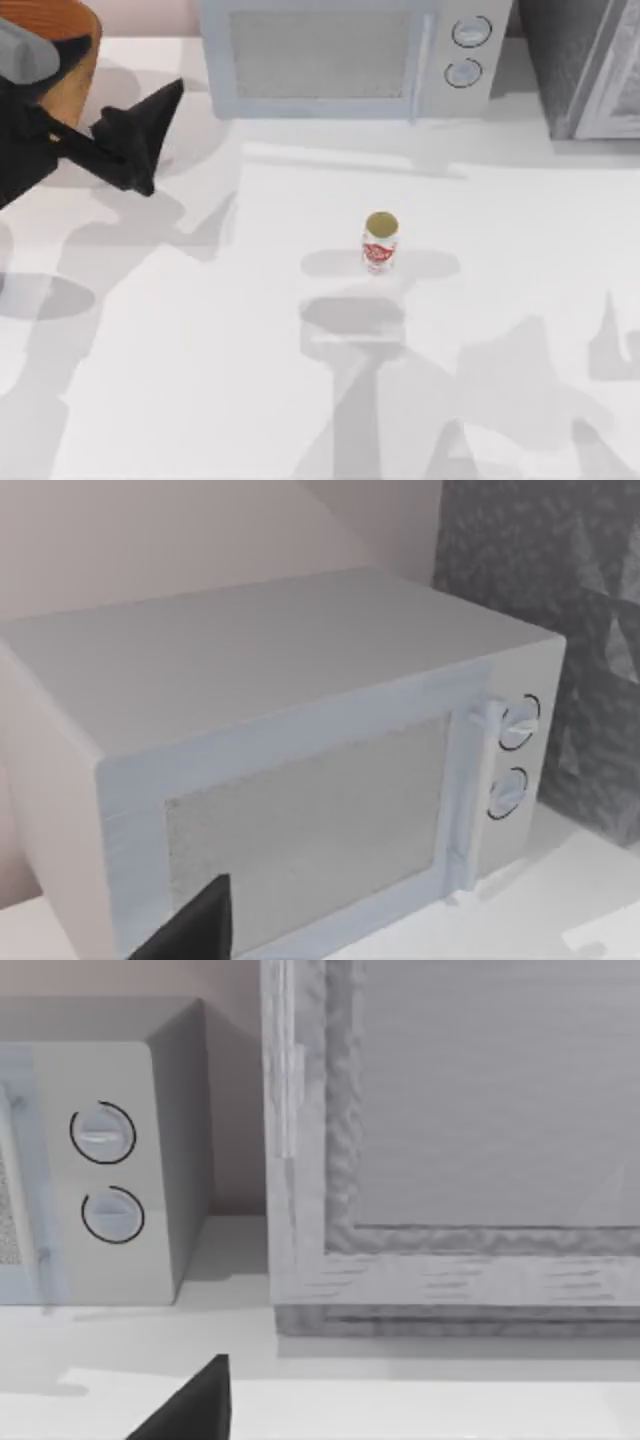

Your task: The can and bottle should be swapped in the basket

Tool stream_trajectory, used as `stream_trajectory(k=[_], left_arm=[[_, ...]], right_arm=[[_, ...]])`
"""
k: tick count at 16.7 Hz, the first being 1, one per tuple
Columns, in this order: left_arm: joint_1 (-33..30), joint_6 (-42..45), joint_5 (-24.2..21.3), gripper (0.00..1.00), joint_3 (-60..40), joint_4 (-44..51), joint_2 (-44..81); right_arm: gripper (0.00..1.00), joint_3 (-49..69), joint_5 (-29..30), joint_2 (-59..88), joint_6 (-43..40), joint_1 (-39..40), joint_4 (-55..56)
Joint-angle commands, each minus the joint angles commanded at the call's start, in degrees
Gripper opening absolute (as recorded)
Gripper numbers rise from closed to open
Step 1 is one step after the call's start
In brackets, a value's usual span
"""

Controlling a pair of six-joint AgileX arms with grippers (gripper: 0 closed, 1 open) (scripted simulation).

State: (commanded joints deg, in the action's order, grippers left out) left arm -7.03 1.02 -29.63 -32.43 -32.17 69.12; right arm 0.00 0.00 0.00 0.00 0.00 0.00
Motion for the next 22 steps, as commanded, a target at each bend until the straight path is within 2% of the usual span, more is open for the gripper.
stream_trajectory(k=[6,11,15,22], left_arm=[[4.7,-0.2,16.7,1.00,17.7,18.2,-39.9],[6.5,-0.7,26.2,1.00,28.5,28.6,-62.0],[7.0,-1.0,29.5,1.00,32.3,32.1,-68.9],[7.0,-1.0,29.5,1.00,32.4,31.9,-68.4]], right_arm=[[1.00,0.0,0.0,0.0,0.0,0.0,0.0],[1.00,0.0,0.0,0.0,0.0,0.0,0.0],[1.00,0.0,0.0,0.0,0.0,0.0,0.0],[1.00,0.0,0.0,0.0,0.0,0.0,0.0]])
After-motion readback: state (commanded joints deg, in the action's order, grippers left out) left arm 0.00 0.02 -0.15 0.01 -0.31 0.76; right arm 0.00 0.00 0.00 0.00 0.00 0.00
